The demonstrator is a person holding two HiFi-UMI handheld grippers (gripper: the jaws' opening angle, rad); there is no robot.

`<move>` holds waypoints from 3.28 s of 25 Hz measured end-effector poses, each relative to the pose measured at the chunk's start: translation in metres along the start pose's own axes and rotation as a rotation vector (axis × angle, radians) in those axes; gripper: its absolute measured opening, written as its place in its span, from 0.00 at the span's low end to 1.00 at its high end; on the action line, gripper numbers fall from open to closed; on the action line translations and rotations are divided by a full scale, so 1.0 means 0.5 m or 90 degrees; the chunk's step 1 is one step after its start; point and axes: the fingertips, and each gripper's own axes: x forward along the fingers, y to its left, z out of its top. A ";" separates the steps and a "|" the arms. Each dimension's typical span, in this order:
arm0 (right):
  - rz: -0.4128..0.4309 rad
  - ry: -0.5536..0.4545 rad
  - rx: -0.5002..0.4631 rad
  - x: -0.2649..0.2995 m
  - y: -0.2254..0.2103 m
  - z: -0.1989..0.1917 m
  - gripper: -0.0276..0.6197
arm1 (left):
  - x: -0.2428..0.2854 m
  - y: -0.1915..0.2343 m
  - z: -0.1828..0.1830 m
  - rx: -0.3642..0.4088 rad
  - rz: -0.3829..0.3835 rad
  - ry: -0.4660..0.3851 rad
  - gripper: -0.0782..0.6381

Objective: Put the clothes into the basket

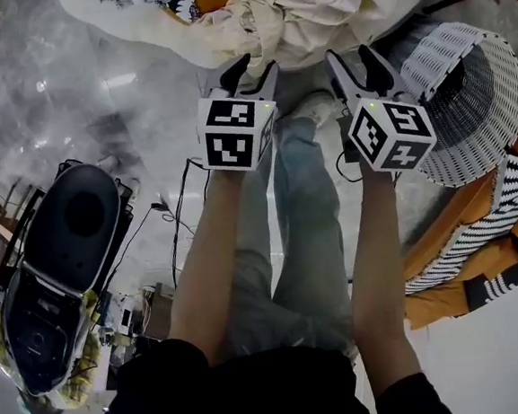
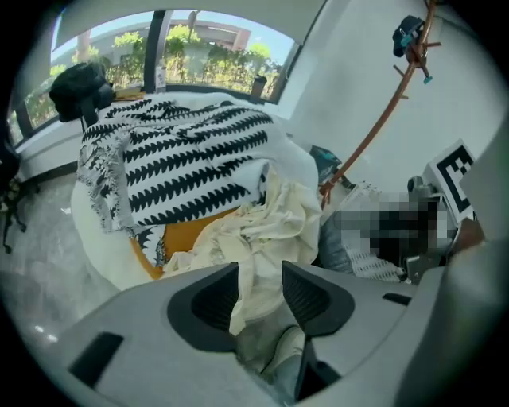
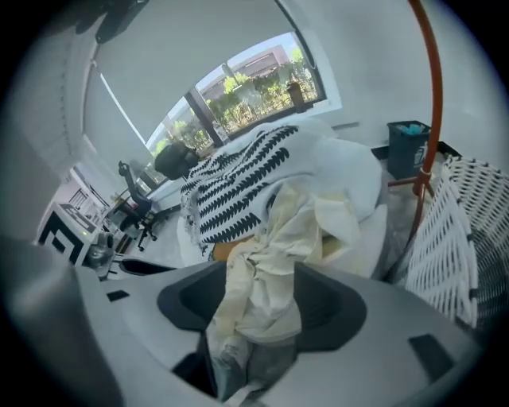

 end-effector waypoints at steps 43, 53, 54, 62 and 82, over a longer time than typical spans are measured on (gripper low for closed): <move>0.058 -0.102 0.040 -0.146 0.171 0.154 0.10 | -0.182 -0.083 0.195 0.000 -0.128 -0.094 0.16; 0.039 -0.254 0.001 -0.525 0.248 0.357 0.10 | -0.502 -0.338 0.385 0.112 -0.180 -0.179 0.16; 0.034 -0.277 0.002 -0.568 0.249 0.377 0.10 | -0.531 -0.370 0.406 0.128 -0.188 -0.191 0.16; -0.048 -0.439 0.009 -0.898 0.192 0.477 0.10 | -0.701 -0.680 0.509 0.273 -0.289 -0.250 0.16; -0.253 -0.432 0.216 -1.049 -0.240 0.110 0.10 | -0.383 -1.073 0.261 0.403 -0.433 -0.045 0.16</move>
